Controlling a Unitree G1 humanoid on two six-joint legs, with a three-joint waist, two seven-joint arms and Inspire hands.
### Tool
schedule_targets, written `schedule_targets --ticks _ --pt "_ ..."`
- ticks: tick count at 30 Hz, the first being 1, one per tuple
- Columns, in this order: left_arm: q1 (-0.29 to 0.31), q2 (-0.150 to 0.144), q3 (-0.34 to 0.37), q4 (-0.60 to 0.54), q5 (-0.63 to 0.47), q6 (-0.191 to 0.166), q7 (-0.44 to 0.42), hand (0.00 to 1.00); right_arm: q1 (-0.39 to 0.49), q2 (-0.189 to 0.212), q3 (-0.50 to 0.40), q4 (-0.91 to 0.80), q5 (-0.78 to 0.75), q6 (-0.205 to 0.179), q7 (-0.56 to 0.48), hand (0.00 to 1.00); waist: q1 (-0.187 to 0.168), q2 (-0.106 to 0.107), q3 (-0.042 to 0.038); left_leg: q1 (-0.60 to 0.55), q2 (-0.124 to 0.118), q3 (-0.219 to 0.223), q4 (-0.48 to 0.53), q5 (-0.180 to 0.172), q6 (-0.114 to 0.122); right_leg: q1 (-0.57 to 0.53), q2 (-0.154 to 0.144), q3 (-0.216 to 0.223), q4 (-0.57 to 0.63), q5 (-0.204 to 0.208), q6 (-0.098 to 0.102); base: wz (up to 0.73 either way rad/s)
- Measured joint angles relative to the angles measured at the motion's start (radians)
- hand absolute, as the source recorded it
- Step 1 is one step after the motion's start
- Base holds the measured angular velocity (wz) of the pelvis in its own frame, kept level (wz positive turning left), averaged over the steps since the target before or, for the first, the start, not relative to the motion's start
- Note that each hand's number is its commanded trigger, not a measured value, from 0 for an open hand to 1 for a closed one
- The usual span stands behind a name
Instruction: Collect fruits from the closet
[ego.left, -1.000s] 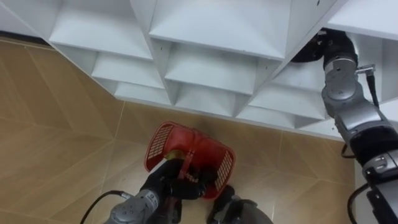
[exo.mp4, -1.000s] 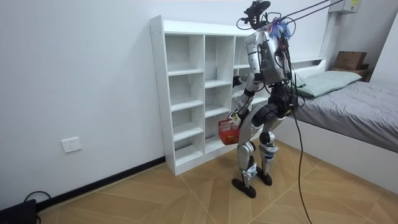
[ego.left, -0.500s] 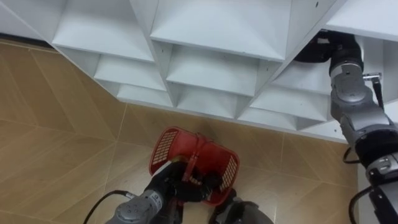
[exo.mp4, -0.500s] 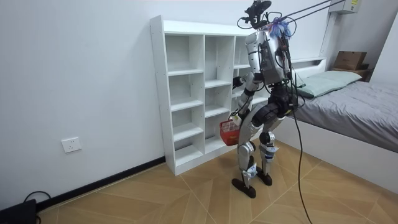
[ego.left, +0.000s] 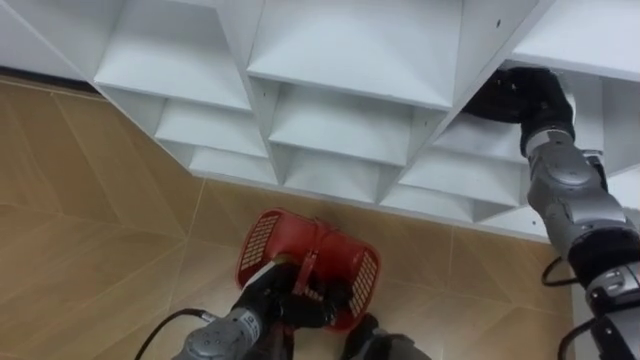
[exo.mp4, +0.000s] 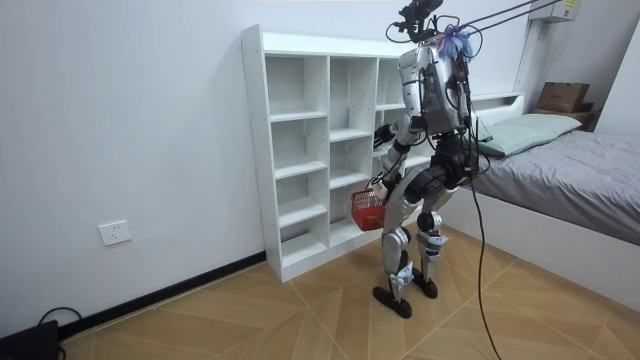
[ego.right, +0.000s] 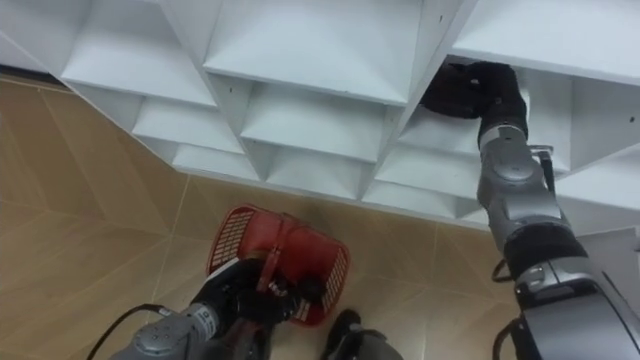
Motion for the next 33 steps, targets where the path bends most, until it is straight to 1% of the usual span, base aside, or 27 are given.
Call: schedule_targets --ticks 2,3,4,5,7,10,11,12,14,16,19,20,23,24,25,26,27,28,29,30,31,33 --pt "-0.001 -0.001 0.015 0.006 -0.003 0.000 -0.001 1.00 0.028 0.002 0.000 -0.017 0.021 0.000 0.032 1.00 -0.009 0.014 -0.0075 0.008 0.003 0.001 -0.001 0.000 0.000 0.010 0.005 0.000 -0.010 0.006 0.001 -0.05" --pt "-0.001 0.000 0.019 0.009 -0.005 0.000 -0.001 1.00 0.038 0.004 0.000 -0.023 0.022 0.000 0.039 1.00 -0.011 0.017 -0.0097 0.012 0.007 0.002 -0.004 0.000 0.000 0.017 0.009 0.000 -0.019 0.010 0.000 -0.12" --pt "-0.002 0.001 0.034 0.014 -0.018 0.000 -0.001 1.00 0.063 0.008 0.001 -0.046 0.021 0.002 0.050 1.00 -0.017 0.022 -0.0143 0.018 0.014 0.003 -0.013 0.000 0.000 0.025 0.018 0.000 -0.035 0.019 -0.001 -0.13" --pt "-0.002 0.000 0.055 0.016 -0.021 0.000 -0.002 1.00 0.082 0.013 0.001 -0.067 0.021 0.002 0.064 1.00 -0.023 0.023 -0.0151 0.023 0.016 0.006 -0.021 0.001 -0.001 0.028 0.019 -0.001 -0.042 0.023 -0.002 -0.13" --pt "-0.003 -0.003 0.074 0.020 -0.024 0.000 0.000 1.00 0.120 0.026 0.001 -0.106 0.022 0.002 0.078 1.00 -0.040 0.024 -0.0156 0.035 0.016 0.012 -0.033 0.006 0.000 0.035 0.020 0.003 -0.051 0.028 -0.001 -0.11" --pt "-0.004 -0.004 0.081 0.020 -0.038 -0.001 0.018 1.00 0.170 0.055 0.002 -0.131 0.073 0.000 0.104 1.00 -0.062 0.027 -0.0174 0.063 0.016 0.032 -0.047 0.006 0.001 0.052 0.022 0.018 -0.057 0.030 0.002 -0.12" --pt "-0.004 -0.004 0.083 0.020 -0.039 -0.002 0.028 1.00 0.197 0.066 0.004 -0.143 0.103 0.000 0.115 1.00 -0.067 0.029 -0.0203 0.076 0.019 0.034 -0.059 0.008 0.001 0.061 0.029 0.025 -0.071 0.036 0.004 -0.14" --pt "-0.004 -0.004 0.083 0.020 -0.039 -0.003 0.029 1.00 0.212 0.070 0.007 -0.155 0.108 0.000 0.116 1.00 -0.069 0.030 -0.0206 0.084 0.019 0.039 -0.067 0.009 0.001 0.066 0.032 0.031 -0.077 0.039 0.006 -0.20" --pt "-0.001 -0.004 0.083 0.025 -0.040 -0.005 0.042 1.00 0.256 0.088 0.023 -0.181 0.115 -0.001 0.135 1.00 -0.087 0.038 -0.0265 0.110 0.022 0.058 -0.091 0.013 0.002 0.085 0.040 0.042 -0.102 0.049 0.008 -0.20" --pt "-0.001 -0.004 0.082 0.028 -0.040 -0.009 0.047 1.00 0.290 0.088 0.049 -0.183 0.114 0.000 0.151 1.00 -0.093 0.042 -0.0328 0.122 0.025 0.066 -0.102 0.013 0.002 0.094 0.048 0.052 -0.118 0.056 0.011 -0.16" --pt "0.002 -0.003 0.084 0.028 -0.044 -0.012 0.053 1.00 0.336 0.104 0.081 -0.184 0.111 0.005 0.170 1.00 -0.106 0.043 -0.0337 0.135 0.029 0.086 -0.104 0.013 0.003 0.097 0.052 0.066 -0.124 0.058 0.012 -0.15" --pt "0.004 -0.005 0.087 0.029 -0.044 -0.012 0.059 1.00 0.353 0.111 0.086 -0.196 0.103 0.013 0.183 1.00 -0.113 0.044 -0.0343 0.137 0.030 0.092 -0.104 0.013 0.003 0.096 0.053 0.072 -0.124 0.058 0.012 -0.16" --pt "0.004 -0.017 0.106 0.029 -0.044 -0.013 0.059 1.00 0.380 0.115 0.088 -0.213 0.086 0.015 0.228 1.00 -0.121 0.046 -0.0354 0.138 0.034 0.109 -0.106 0.012 0.003 0.088 0.058 0.087 -0.123 0.061 0.012 -0.15" --pt "0.004 -0.017 0.106 0.029 -0.047 -0.013 0.057 1.00 0.387 0.116 0.088 -0.216 0.086 0.014 0.233 1.00 -0.121 0.047 -0.0366 0.138 0.036 0.110 -0.106 0.012 0.003 0.088 0.060 0.089 -0.126 0.063 0.012 -0.12" --pt "0.008 -0.018 0.105 0.029 -0.067 -0.014 0.056 1.00 0.412 0.115 0.091 -0.232 0.087 0.014 0.238 1.00 -0.122 0.053 -0.0401 0.141 0.040 0.110 -0.107 0.012 0.003 0.095 0.067 0.089 -0.138 0.069 0.011 -0.10" --pt "0.014 -0.014 0.105 0.029 -0.092 -0.020 0.056 1.00 0.441 0.116 0.096 -0.251 0.090 0.014 0.248 1.00 -0.121 0.053 -0.0410 0.152 0.041 0.110 -0.116 0.012 0.002 0.103 0.070 0.091 -0.144 0.070 0.011 -0.07" --pt "0.016 -0.012 0.102 0.028 -0.103 -0.020 0.057 1.00 0.454 0.115 0.102 -0.261 0.091 0.014 0.253 1.00 -0.123 0.056 -0.0437 0.154 0.041 0.110 -0.119 0.012 0.001 0.105 0.070 0.090 -0.147 0.071 0.010 -0.07" --pt "0.019 -0.011 0.101 0.028 -0.106 -0.020 0.057 1.00 0.476 0.118 0.111 -0.276 0.090 0.014 0.259 1.00 -0.130 0.064 -0.0494 0.156 0.045 0.109 -0.123 0.012 0.001 0.110 0.076 0.089 -0.159 0.078 0.010 -0.07" --pt "0.023 -0.011 0.100 0.028 -0.107 -0.020 0.058 1.00 0.493 0.130 0.113 -0.280 0.089 0.014 0.267 1.00 -0.134 0.071 -0.0532 0.164 0.048 0.110 -0.129 0.013 -0.001 0.120 0.082 0.091 -0.176 0.086 0.010 -0.12" --pt "0.023 -0.011 0.101 0.028 -0.107 -0.020 0.059 1.00 0.501 0.137 0.114 -0.282 0.089 0.014 0.270 1.00 -0.136 0.072 -0.0541 0.172 0.048 0.112 -0.134 0.014 -0.002 0.125 0.084 0.094 -0.182 0.089 0.010 -0.14" --pt "0.024 -0.012 0.101 0.027 -0.107 -0.022 0.060 1.00 0.518 0.148 0.114 -0.292 0.086 0.014 0.276 1.00 -0.139 0.077 -0.0570 0.177 0.049 0.112 -0.138 0.015 -0.003 0.135 0.089 0.094 -0.195 0.095 0.009 -0.09" --pt "0.025 -0.013 0.103 0.021 -0.107 -0.036 0.064 1.00 0.535 0.156 0.114 -0.308 0.081 0.014 0.296 1.00 -0.144 0.077 -0.0570 0.183 0.049 0.113 -0.141 0.015 -0.004 0.138 0.090 0.098 -0.195 0.096 0.009 -0.05"
